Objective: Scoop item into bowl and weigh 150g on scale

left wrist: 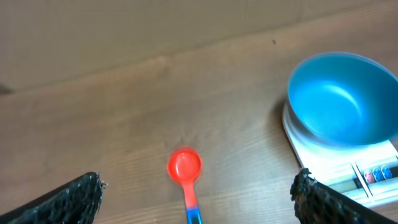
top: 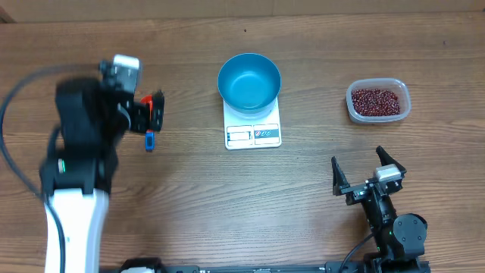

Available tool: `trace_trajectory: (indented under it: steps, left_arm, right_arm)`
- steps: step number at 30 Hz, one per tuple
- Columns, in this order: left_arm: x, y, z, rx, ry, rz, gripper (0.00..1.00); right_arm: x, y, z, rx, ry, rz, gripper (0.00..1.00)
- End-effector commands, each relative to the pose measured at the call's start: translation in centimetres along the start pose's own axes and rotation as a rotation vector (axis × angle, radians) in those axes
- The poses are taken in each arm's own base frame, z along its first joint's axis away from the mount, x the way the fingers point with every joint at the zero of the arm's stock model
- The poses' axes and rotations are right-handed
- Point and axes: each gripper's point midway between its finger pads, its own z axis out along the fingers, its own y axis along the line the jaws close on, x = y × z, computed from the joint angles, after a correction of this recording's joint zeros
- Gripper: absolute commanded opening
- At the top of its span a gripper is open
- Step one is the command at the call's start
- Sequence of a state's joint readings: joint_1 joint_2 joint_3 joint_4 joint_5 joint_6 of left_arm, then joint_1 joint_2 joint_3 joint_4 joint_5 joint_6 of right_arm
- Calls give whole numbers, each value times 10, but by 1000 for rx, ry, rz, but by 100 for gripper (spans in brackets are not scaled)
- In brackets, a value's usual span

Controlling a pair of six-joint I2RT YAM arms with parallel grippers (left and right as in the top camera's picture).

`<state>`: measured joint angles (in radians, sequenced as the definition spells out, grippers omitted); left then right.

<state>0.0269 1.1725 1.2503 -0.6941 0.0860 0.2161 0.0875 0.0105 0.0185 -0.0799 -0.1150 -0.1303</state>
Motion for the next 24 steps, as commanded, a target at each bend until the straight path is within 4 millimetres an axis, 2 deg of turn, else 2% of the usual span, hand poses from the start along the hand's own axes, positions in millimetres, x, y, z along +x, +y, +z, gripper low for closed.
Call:
trace_trajectory:
  steps: [1, 4, 7, 8, 10, 13, 14, 20, 24]
  left_arm:
    - [-30, 5, 32, 49, 65, -6, 100]
    - [-36, -8, 58, 146, 86, -88, 100]
    - [-30, -17, 80, 207, 112, -123, 99]
    - [-21, -15, 95, 200, 142, -101, 100]
    - [-8, -8, 112, 171, 188, -77, 99]
    - [17, 8, 136, 136, 263, -72, 83]
    - [25, 13, 144, 133, 284, -75, 81]
    - [66, 44, 182, 115, 364, -62, 78]
    - [81, 56, 203, 116, 370, 0, 75]
  right_arm:
    - [2, 0, 0, 3, -2, 6, 100]
    - [2, 0, 0, 3, -2, 6, 100]
    - [2, 0, 0, 3, -2, 6, 100]
    - [2, 0, 0, 3, -2, 7, 100]
    - [2, 0, 0, 2, -2, 6, 100]
    - [2, 0, 0, 3, -2, 6, 100]
    - [2, 0, 0, 3, -2, 6, 100]
    - [2, 0, 0, 3, -2, 6, 100]
    - [2, 0, 0, 3, -2, 6, 100]
